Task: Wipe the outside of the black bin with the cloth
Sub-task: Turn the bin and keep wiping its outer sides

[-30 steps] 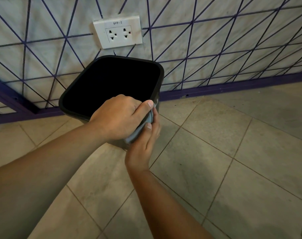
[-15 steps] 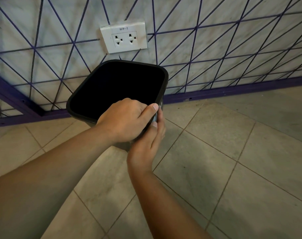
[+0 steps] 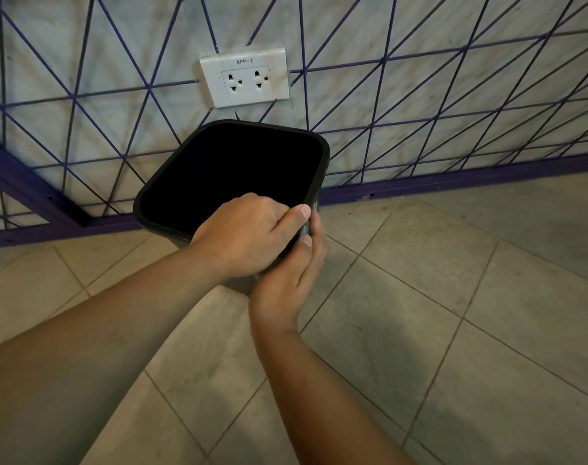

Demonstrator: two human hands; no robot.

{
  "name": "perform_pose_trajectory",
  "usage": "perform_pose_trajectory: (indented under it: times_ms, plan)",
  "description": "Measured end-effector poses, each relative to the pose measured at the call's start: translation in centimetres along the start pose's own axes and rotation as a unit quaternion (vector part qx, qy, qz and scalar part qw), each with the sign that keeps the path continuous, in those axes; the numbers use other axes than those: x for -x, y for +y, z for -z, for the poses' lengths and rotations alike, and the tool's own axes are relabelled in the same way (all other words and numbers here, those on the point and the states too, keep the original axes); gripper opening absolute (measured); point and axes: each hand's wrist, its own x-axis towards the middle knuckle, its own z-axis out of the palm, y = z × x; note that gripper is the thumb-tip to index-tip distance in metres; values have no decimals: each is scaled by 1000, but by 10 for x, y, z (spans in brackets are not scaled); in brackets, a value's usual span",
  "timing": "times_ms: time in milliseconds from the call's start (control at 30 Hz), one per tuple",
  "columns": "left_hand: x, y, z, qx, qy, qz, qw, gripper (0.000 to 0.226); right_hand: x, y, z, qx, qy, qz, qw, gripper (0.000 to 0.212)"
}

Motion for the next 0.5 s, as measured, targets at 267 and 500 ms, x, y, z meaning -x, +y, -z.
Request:
perform_pose_trajectory:
  times_ms: [267,500]
  plan:
    - [2,2,-1,-31,10,-9,999,58,3,9,5,-4,1,-11,1000,45]
    - [2,2,-2,-58,24,-21,998,59,-4,24,13,16,9,6,1000,40]
